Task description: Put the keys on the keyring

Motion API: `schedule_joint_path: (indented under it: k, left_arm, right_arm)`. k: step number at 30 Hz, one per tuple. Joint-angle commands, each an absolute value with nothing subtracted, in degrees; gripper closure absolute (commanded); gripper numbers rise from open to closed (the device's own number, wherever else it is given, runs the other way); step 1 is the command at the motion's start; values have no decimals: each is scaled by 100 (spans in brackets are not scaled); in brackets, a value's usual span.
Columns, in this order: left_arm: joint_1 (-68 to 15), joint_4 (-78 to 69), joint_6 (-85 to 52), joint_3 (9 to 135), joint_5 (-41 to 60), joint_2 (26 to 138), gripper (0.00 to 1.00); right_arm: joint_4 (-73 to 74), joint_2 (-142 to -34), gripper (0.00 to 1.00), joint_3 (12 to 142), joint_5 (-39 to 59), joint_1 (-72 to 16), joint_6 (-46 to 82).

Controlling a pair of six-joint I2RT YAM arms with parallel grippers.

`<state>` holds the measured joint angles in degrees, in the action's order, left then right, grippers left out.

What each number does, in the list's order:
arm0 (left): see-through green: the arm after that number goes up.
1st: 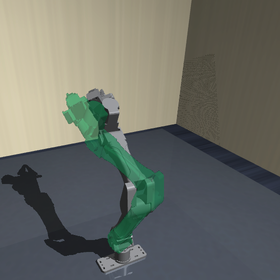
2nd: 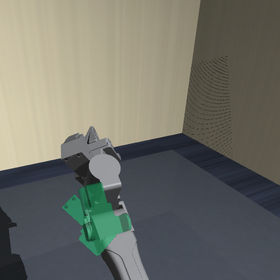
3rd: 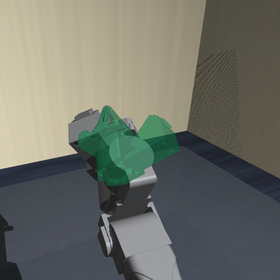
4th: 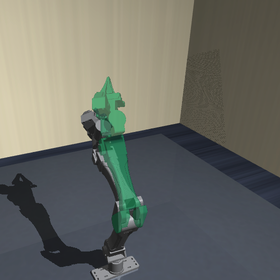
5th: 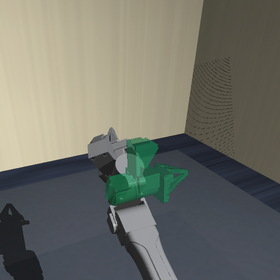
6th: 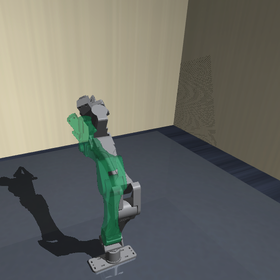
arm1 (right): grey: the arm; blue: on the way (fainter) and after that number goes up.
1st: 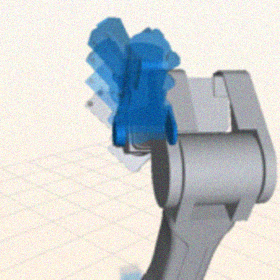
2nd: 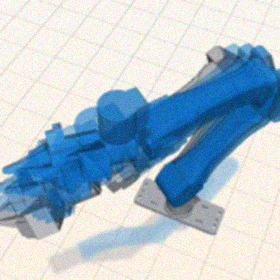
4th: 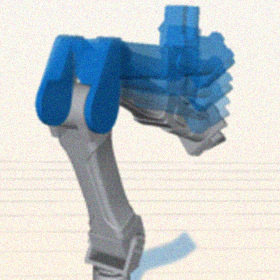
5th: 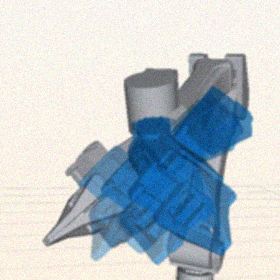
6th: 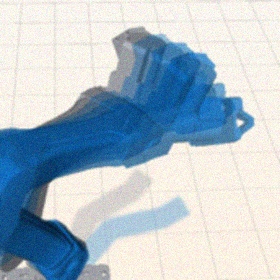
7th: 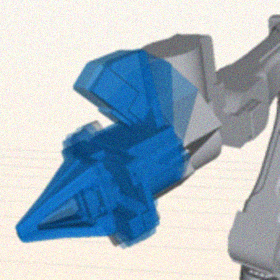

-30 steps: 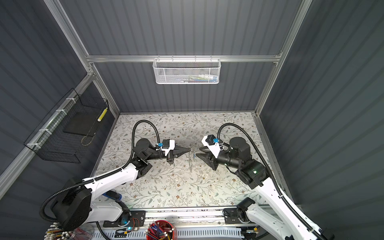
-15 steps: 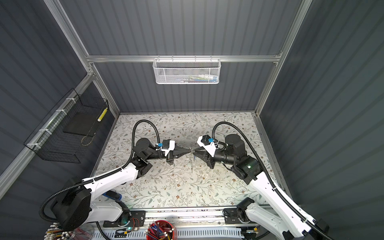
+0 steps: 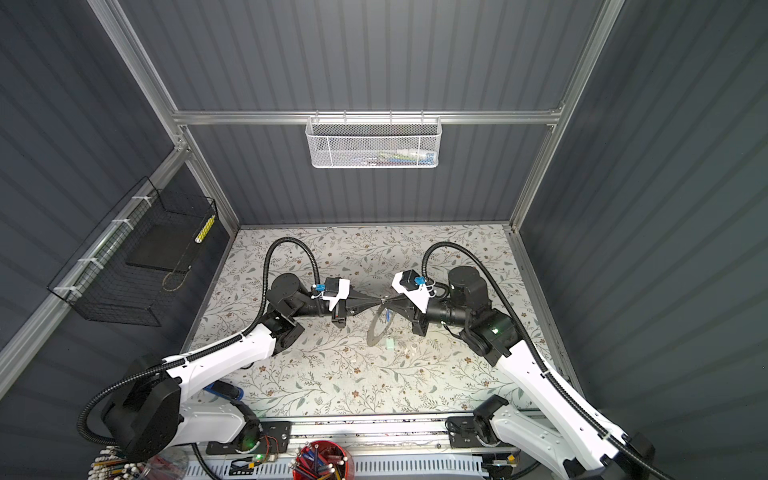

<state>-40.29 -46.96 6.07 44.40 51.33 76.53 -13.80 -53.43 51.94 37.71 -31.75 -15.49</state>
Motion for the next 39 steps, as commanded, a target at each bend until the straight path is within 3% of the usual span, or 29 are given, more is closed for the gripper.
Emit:
schedule_joint_path:
  k: [1, 3, 6, 9, 13, 20, 39]
  left_arm:
    - [-4017, -3997, 1154, 4816, 5172, 7533, 90]
    - [-4017, -2672, 1997, 5107, 4930, 7367, 72]
    - [-4017, -529, 3194, 5802, 4488, 7234, 62]
    - [-4025, 876, 4016, 6317, 4251, 7285, 62]
    - [-4122, 1504, 4568, 6491, 4229, 7258, 65]
    - [-4700, 1909, 4925, 6724, 3080, 7273, 68]
    - [-5040, 1817, 4818, 6989, 2786, 7583, 72]
  right_arm:
    - [-1717, -5300, 100, 5484, 3813, -3158, -1728]
    - [-2073, -5291, 100, 5607, 3710, -3164, -1837]
    - [-2970, -5430, 100, 5890, 3626, -3155, -2025]
    - [-3608, -5702, 100, 6150, 3470, -3154, -2022]
    - [-3908, -5928, 100, 6331, 3484, -3154, -1825]
    - [-4350, -6057, 100, 6623, 3604, -3153, -1898]
    - [-4759, -6568, 100, 6959, 3722, -3177, -1915]
